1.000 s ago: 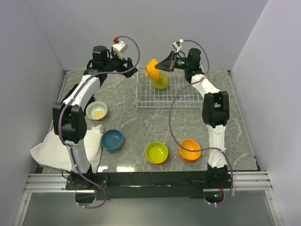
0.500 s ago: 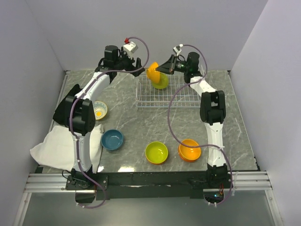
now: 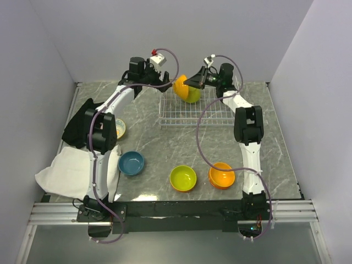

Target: Load the bowls into the dish rack

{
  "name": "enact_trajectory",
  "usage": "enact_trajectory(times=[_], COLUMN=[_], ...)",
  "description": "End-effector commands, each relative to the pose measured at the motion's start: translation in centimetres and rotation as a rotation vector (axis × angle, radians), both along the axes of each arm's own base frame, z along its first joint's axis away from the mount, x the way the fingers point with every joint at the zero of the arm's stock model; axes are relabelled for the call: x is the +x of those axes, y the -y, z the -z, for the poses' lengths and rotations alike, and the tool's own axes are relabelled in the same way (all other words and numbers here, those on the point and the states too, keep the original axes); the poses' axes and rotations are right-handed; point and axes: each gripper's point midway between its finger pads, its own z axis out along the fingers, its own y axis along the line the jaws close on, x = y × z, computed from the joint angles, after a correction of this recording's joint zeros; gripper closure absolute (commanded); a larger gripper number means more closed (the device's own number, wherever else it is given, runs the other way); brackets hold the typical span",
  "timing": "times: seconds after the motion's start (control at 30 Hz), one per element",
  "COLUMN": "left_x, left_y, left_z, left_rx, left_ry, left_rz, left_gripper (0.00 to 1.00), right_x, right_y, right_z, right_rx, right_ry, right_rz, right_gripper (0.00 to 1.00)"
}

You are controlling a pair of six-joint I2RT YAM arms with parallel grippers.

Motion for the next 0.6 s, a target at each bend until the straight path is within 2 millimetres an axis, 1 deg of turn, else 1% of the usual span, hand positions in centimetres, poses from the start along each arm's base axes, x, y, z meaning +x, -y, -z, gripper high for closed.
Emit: enact_trajectory(times=[0.0, 0.03, 0.1, 0.13, 0.27, 0.33, 0.4, 0.43, 0.57], left_x=[0.9, 1.1, 1.4, 1.6, 1.9, 1.9, 2.0, 2.0, 2.1], left_y=[1.8, 2.1, 2.3, 2.5, 2.8, 2.9, 2.8, 2.8, 2.6], left_z=[-2.0, -1.5, -1.3, -0.8, -0.5, 0.2, 0.2, 0.6, 1.1], left_rx=[-0.003, 0.000, 0.002, 0.007, 0.022, 0.035, 0.034, 0.036, 0.043], left_ry=[0.095, 0.095, 0.097, 0.092, 0.103, 0.099, 0.100, 0.092, 0.095], left_rz=[0.015, 0.015, 0.010, 0.009, 0.008, 0.007, 0.000, -0.003, -0.012], left_gripper=[0.01, 0.01, 0.01, 0.01, 0.02, 0.02, 0.03, 0.03, 0.03], right_x=[0.5, 0.7, 0.8, 0.8, 1.0, 1.1, 1.1, 1.1, 1.2], right_y=[0.3, 0.5, 0.5, 0.4, 0.9, 1.0, 0.9, 0.9, 1.1], right_z=[-1.0, -0.8, -0.9, -0.9, -0.8, -0.6, -0.4, -0.5, -0.2], right_rx=[0.007, 0.005, 0.005, 0.005, 0.001, -0.004, -0.007, -0.007, -0.011], right_ry=[0.062, 0.060, 0.065, 0.066, 0.061, 0.059, 0.061, 0.061, 0.062], right_rz=[0.009, 0.012, 0.012, 0.012, 0.023, 0.026, 0.026, 0.026, 0.031], right_gripper=[1.00, 1.00, 1.00, 1.00, 1.00, 1.00, 1.00, 1.00, 1.00])
